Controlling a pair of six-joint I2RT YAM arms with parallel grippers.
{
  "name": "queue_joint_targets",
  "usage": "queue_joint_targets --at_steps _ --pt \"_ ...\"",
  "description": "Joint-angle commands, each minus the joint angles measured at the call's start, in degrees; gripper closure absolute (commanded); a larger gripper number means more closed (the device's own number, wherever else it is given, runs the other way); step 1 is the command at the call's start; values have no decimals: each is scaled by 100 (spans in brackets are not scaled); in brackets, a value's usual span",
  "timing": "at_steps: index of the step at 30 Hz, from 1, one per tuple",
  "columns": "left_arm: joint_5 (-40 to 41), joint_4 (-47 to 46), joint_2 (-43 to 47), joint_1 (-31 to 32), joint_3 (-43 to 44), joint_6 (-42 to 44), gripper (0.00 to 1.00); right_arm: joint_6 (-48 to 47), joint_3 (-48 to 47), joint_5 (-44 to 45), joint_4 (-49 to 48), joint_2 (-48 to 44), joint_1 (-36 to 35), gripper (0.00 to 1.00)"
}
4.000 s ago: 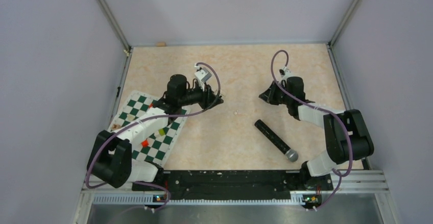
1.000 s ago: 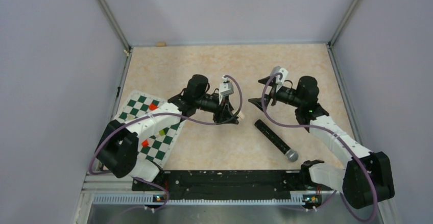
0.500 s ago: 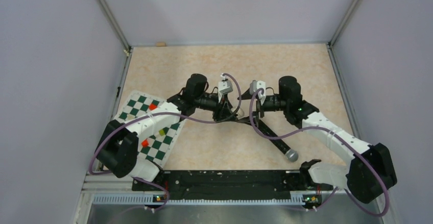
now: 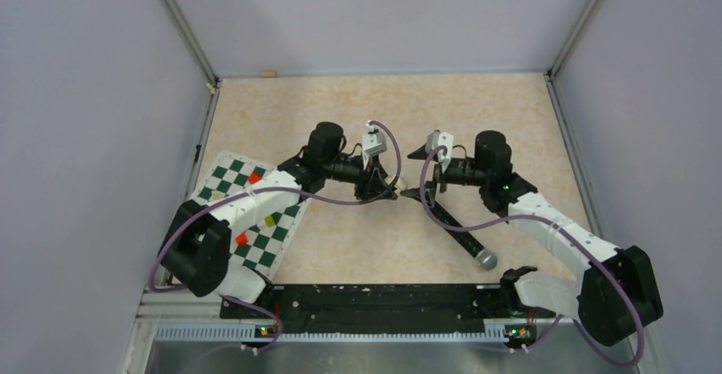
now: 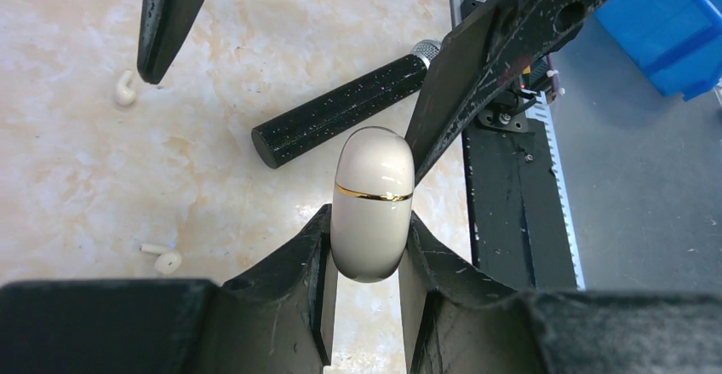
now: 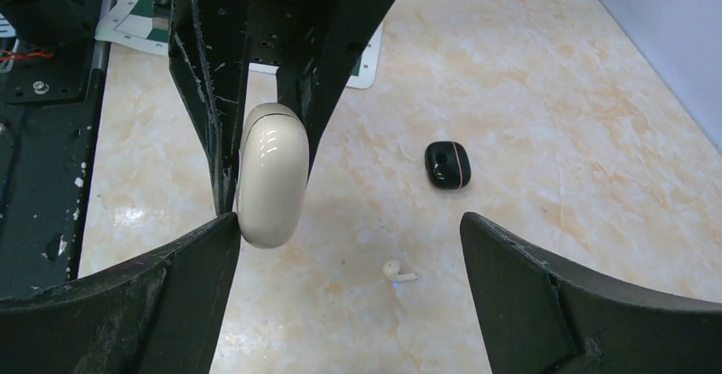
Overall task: Insert the wireless bluetooth earbuds into the charging case
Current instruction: Open the charging case.
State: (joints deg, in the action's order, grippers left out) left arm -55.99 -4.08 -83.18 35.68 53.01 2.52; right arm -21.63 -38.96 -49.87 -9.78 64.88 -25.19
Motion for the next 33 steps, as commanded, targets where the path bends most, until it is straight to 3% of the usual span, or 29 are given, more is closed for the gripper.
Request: queue_joint_targets --at_steps 1,24,33 --pt "-194 -43 101 27 -63 177 100 169 2 -83 -541 -210 266 3" --pt "-154 100 4 89 6 277 100 656 1 858 -912 -238 498 4" --pt "-152 100 -30 94 27 261 100 648 24 -118 -819 -384 499 4"
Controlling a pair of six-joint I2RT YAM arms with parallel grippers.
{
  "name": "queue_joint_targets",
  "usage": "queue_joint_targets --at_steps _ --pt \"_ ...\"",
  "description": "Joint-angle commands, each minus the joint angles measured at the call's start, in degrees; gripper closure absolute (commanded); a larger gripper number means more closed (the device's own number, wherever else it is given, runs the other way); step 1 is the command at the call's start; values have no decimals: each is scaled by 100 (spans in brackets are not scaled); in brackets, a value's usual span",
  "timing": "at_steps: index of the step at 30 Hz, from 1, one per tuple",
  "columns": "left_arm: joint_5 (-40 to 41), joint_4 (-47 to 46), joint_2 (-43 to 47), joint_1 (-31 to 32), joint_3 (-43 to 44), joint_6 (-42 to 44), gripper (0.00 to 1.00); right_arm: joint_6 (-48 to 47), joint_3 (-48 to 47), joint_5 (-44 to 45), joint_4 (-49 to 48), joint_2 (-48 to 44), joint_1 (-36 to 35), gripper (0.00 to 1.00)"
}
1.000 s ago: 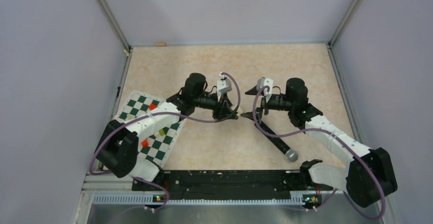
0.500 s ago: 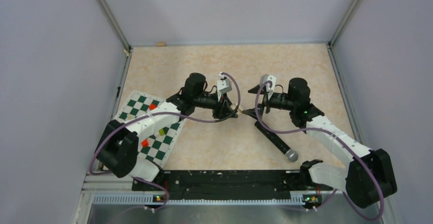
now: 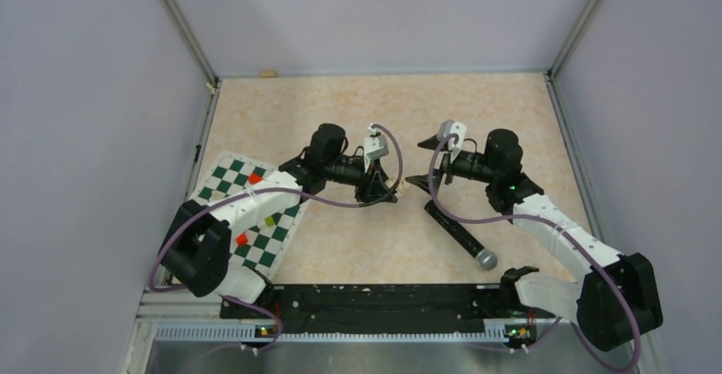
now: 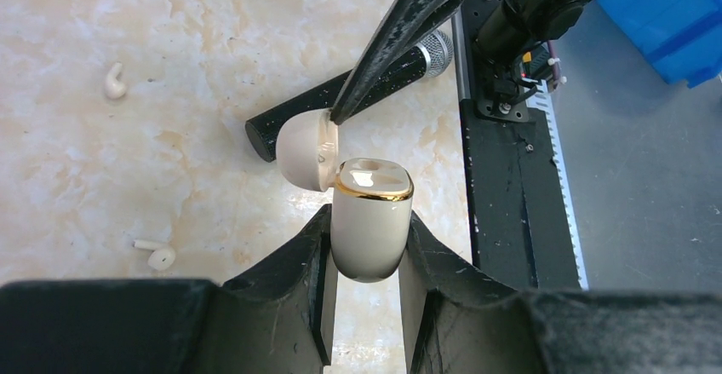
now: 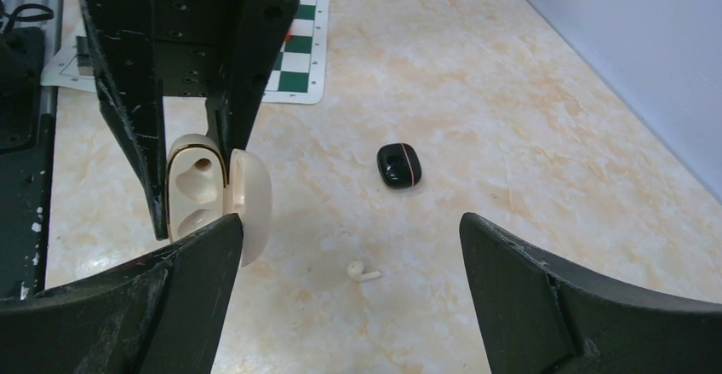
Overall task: Insert the wireless bluetooth earbuds into the charging case
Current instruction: Open the charging case, then pick up the earbud from the center of the board.
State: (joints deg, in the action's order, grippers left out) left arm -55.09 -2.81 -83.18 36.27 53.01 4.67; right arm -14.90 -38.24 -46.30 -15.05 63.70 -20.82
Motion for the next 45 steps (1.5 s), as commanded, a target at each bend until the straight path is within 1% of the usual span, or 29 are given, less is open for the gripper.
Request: queue_joint_targets --at_steps 1,5,9,11,13,15,17,20,22,25,27,30,36,37,41,45 --pt "-230 -20 -33 36 25 51 100 -31 -50 -631 -268 -291 64 4" --pt "-221 -10 -54 38 41 68 100 122 -82 -1044 -275 -356 67 3" --pt "-214 86 -84 36 88 132 100 139 -214 -1040 -176 -379 66 2" --pt "-181 239 -84 30 144 293 100 -346 -441 -867 288 -350 68 2" --pt "-146 521 -59 28 197 489 100 -1114 -820 -638 969 -244 123 2" --pt "-136 609 -35 23 202 584 100 -1962 -1351 -563 1847 83 319 4" --pt "-140 623 10 5 188 618 100 -2597 -2013 -496 2609 518 639 5" --pt "-182 613 67 -27 169 629 100 -3473 -2993 -463 3557 1252 1111 7" --pt "-206 623 95 -47 174 615 100 -4183 -3461 -152 4087 1651 1234 8" --pt "-227 607 94 -51 174 596 100 -5116 -3821 408 4543 2123 1239 7" --pt "-236 591 96 -54 170 586 100 -5327 -3903 691 4538 2389 1240 6" --pt "-251 564 113 -55 183 548 100 -5186 -3840 1110 4175 2822 1235 6" --pt "-305 499 183 -57 165 468 100 -4153 -3196 2415 2859 3426 975 6" --pt "-316 489 187 -54 165 458 100 -4020 -3140 2740 2762 3526 898 6" --pt "-366 428 181 -52 165 372 100 -3612 -3032 3507 2552 3863 623 5" --pt "-401 382 180 -57 161 325 100 -3285 -3049 3892 2477 4117 531 5"
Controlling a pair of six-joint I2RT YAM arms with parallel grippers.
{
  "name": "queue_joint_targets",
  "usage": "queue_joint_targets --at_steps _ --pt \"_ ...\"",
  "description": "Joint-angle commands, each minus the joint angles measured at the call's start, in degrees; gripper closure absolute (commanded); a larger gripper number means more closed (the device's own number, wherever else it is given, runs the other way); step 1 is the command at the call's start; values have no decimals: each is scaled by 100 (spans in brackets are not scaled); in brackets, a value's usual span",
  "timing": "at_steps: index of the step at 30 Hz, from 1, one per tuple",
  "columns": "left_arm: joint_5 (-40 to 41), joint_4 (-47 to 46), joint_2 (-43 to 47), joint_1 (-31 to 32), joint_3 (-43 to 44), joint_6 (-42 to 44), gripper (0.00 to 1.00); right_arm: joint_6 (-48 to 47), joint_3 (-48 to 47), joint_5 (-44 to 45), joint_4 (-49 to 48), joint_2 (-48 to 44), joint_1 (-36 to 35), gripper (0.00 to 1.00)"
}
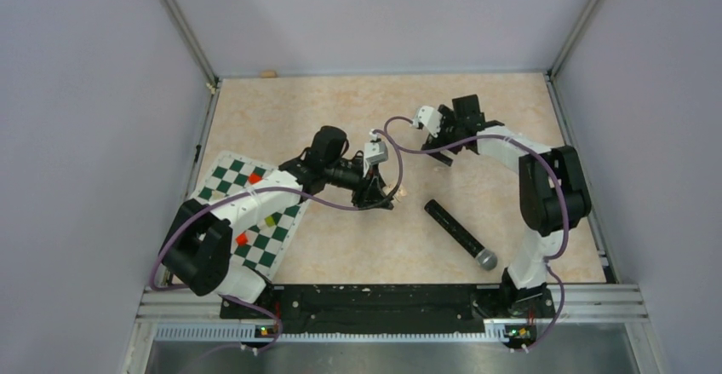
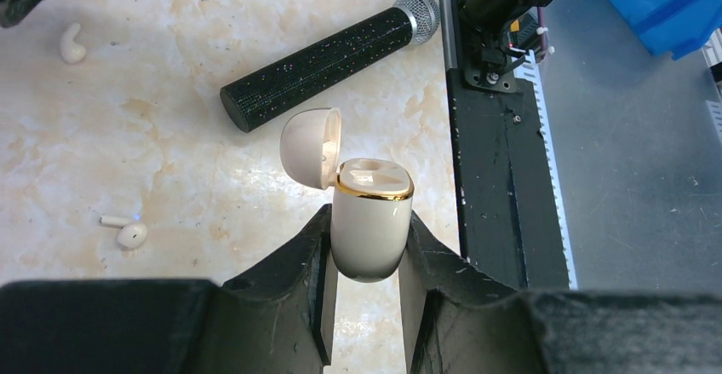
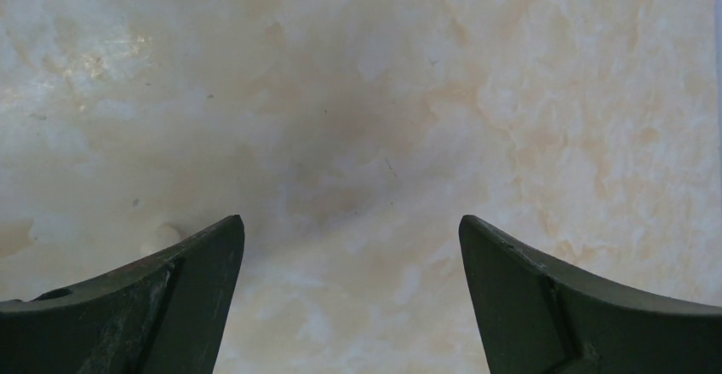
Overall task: Insert the wireless bluetooth earbuds into the charging case
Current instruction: Pick up the earbud from the center of the board.
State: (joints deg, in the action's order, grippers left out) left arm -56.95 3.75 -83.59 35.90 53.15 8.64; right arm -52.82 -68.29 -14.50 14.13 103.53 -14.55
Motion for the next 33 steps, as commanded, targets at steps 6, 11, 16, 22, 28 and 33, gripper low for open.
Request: queue_joint_targets --at_steps 6,11,16,22,28,33 --pt "-219 -322 275 -20 108 -85 100 458 112 890 -385 225 -99 5" --pt "-229 -322 273 -22 117 -120 100 233 258 822 -86 181 -110 5" --pt "-235 -330 265 -20 113 -151 100 88 445 686 101 43 -167 6" --pt "-255 -328 291 -15 117 -203 100 121 564 634 332 -80 -249 7" --pt "-264 -498 352 -22 76 -216 100 139 702 616 466 -203 -311 7" --pt "-281 -534 363 -20 63 -248 100 200 792 589 536 -303 -417 7"
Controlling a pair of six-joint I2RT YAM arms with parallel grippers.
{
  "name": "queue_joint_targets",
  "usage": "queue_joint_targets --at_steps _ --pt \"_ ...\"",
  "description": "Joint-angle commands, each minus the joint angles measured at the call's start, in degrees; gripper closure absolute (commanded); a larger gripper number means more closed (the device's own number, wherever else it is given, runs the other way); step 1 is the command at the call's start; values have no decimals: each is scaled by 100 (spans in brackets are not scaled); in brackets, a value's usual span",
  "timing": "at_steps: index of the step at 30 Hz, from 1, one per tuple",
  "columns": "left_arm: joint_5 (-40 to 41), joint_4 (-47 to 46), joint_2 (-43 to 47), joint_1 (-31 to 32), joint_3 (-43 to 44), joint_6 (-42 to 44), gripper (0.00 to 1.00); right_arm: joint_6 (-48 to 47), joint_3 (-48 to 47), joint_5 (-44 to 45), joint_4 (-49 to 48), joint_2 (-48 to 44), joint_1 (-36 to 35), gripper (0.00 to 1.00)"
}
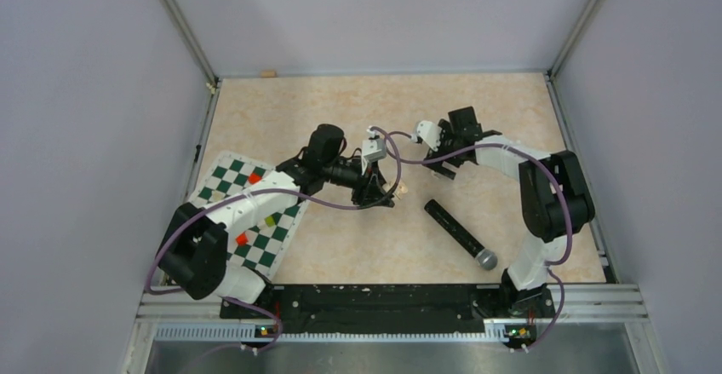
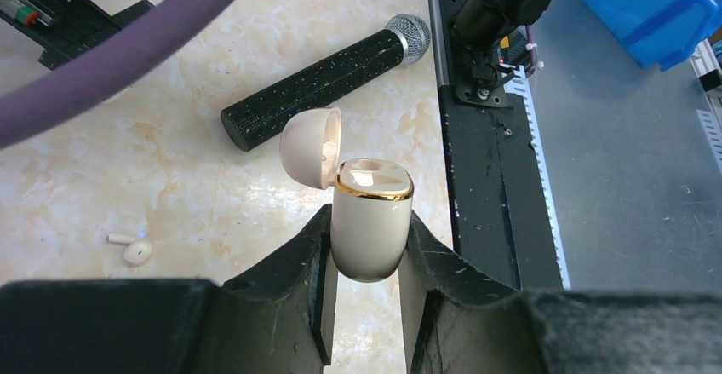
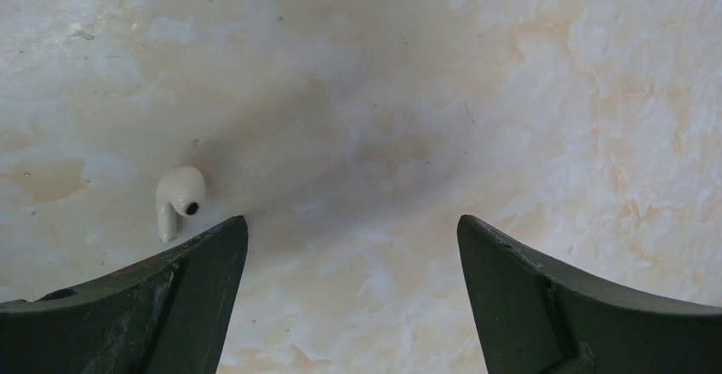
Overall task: Insert the wireless bluetooth earbuds into the charging case
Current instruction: Pick up the earbud from the center of the board.
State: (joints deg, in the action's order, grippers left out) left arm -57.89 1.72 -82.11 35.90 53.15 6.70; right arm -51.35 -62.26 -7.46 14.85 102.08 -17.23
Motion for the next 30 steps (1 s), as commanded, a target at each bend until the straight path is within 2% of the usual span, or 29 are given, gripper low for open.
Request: queue_joint_targets --at_steps 1,6,13,16,21,30 --pt "-194 -339 217 -16 64 -61 100 62 208 -103 481 -164 -173 7" --pt "-197 -347 221 -22 68 -79 100 206 100 2 527 -255 -232 8" --pt "-192 -348 234 -20 73 -69 100 875 -928 -577 1226 -463 -230 11" --pt "-179 -343 259 -17 61 -48 100 1021 -1105 -493 1092 -407 -235 13" --pt "-174 -341 359 -20 21 -22 100 1059 -809 312 436 -202 -221 12" --pt "-206 -382 401 -21 3 -59 100 1166 -497 284 281 29 -223 11"
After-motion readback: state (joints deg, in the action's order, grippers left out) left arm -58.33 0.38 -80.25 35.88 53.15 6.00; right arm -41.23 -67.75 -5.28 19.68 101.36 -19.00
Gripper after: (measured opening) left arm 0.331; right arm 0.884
